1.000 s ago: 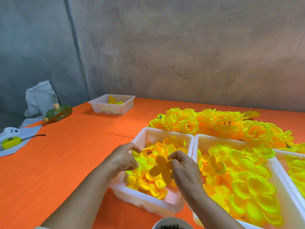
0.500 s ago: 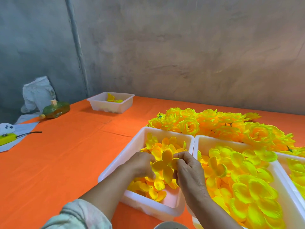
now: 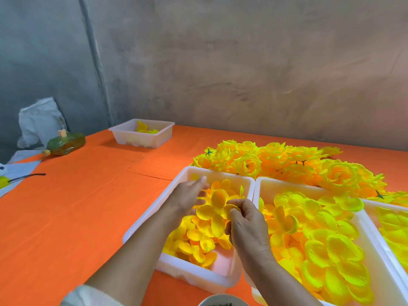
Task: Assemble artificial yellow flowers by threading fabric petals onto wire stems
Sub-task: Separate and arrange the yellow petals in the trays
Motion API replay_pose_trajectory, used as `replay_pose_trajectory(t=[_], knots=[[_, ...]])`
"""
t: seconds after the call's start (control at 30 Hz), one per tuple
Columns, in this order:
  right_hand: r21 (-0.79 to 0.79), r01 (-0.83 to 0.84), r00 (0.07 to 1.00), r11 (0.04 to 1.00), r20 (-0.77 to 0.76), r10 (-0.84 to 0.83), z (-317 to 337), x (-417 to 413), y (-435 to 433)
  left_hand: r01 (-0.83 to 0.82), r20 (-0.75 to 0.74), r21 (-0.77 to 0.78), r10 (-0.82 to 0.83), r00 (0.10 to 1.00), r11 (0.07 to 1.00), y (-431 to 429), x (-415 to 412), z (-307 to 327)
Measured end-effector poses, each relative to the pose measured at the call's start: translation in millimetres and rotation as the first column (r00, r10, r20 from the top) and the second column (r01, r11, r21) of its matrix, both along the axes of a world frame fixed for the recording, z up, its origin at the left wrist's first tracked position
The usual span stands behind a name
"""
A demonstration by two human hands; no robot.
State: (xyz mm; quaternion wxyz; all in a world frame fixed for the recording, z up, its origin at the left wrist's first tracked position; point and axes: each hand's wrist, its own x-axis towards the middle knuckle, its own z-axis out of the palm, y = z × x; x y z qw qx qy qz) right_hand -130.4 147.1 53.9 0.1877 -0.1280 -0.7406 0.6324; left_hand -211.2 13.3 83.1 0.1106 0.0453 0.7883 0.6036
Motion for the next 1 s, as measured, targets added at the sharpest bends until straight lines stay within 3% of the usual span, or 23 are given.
replay_pose_trajectory(t=[0.07, 0.1, 0.47, 0.63, 0.77, 0.9, 1.0], knots=[[0.048, 0.022, 1.0, 0.999, -0.01, -0.022, -2, -2, 0, 0.064, 0.258, 0.295, -0.145, 0.955, 0.953, -7, 16, 6], [0.08, 0.034, 0.999, 0.996, -0.012, -0.034, -2, -3, -1, 0.102, 0.288, 0.372, -0.219, 0.932, 0.923, -10, 23, 6], [0.138, 0.09, 0.995, 0.986, -0.053, -0.083, 3, 0, -4, 0.096, 0.25, 0.686, -0.358, 0.9, 0.721, -9, 54, -8], [0.147, 0.068, 0.996, 0.987, -0.063, -0.06, 5, 2, -6, 0.203, 0.107, 0.621, -0.338, 0.935, 0.757, -10, 53, -11], [0.135, 0.102, 0.993, 0.986, -0.077, -0.092, 6, 2, -3, 0.083, -0.013, 0.466, -0.087, 0.996, 0.881, -6, 52, -15], [-0.058, -0.004, 0.999, 0.998, -0.042, 0.002, 9, 5, -2, 0.049, -0.113, 0.377, -0.007, 0.994, 0.925, -2, 51, -25], [-0.093, -0.069, 0.997, 0.993, -0.051, 0.065, 11, 7, -3, 0.075, -0.177, 0.319, -0.018, 0.984, 0.945, -1, 50, -29]])
